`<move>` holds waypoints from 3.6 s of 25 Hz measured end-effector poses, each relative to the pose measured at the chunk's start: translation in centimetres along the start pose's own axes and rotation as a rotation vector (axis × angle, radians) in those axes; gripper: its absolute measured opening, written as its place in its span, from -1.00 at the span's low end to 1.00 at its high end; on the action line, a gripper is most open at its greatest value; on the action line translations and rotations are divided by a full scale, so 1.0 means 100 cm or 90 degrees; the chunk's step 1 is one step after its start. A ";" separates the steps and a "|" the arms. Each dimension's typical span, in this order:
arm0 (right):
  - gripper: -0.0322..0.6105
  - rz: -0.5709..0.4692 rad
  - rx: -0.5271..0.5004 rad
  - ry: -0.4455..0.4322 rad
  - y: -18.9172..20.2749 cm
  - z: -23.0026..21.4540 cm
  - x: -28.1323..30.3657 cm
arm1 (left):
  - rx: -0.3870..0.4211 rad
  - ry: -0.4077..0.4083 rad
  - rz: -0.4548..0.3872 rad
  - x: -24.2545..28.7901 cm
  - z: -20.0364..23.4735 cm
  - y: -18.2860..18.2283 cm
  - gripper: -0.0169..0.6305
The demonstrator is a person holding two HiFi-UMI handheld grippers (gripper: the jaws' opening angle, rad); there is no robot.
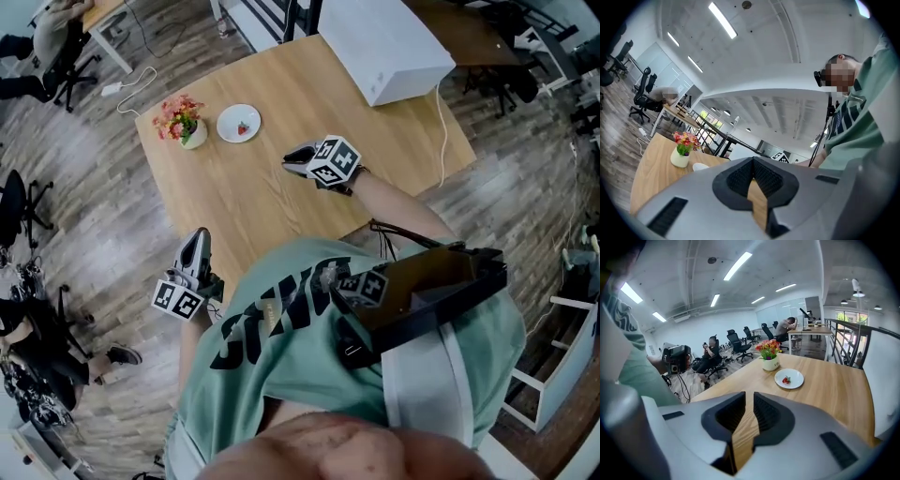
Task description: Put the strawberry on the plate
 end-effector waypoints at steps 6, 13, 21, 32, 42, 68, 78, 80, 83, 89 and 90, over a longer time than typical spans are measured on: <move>-0.85 -0.049 -0.006 -0.006 0.023 -0.018 -0.082 | 0.014 0.034 0.050 0.055 -0.060 0.036 -0.93; -0.87 -0.091 0.030 0.008 0.117 -0.054 -0.229 | 0.023 0.046 0.052 0.131 -0.167 0.098 -0.93; -0.87 -0.140 0.141 0.017 0.221 -0.072 -0.338 | 0.008 0.034 0.129 0.176 -0.259 0.158 -0.93; -0.87 -0.172 0.158 0.005 0.241 -0.029 -0.332 | 0.032 0.060 0.147 0.154 -0.280 0.156 -0.93; -0.87 -0.153 0.139 0.059 0.210 0.115 -0.249 | 0.039 0.095 0.111 -0.029 -0.222 0.116 -0.93; -0.87 -0.182 0.081 0.096 0.292 0.266 -0.424 | -0.018 0.170 0.124 -0.078 -0.391 0.193 -0.93; -0.87 -0.226 0.197 0.100 0.426 0.256 -0.543 | 0.011 0.176 0.203 -0.036 -0.531 0.265 -0.93; -0.87 -0.236 0.196 0.087 0.425 0.258 -0.539 | 0.009 0.164 0.205 -0.040 -0.536 0.268 -0.93; -0.87 -0.236 0.181 0.057 0.420 0.267 -0.527 | 0.016 0.159 0.211 -0.048 -0.541 0.272 -0.93; -0.87 -0.220 0.153 0.061 0.401 0.281 -0.505 | 0.016 0.153 0.180 -0.079 -0.514 0.255 -0.93; -0.87 -0.216 0.147 0.064 0.394 0.285 -0.497 | 0.013 0.151 0.171 -0.089 -0.505 0.249 -0.93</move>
Point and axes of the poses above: the fingertips, and each gripper's own axes: x forward along the fingers, z to its left, y out of its underside, the point moved 7 cm from there along -x, backward along the fingers, and after that the axes turned 9 degrees about -z, right-handed, at the moved point
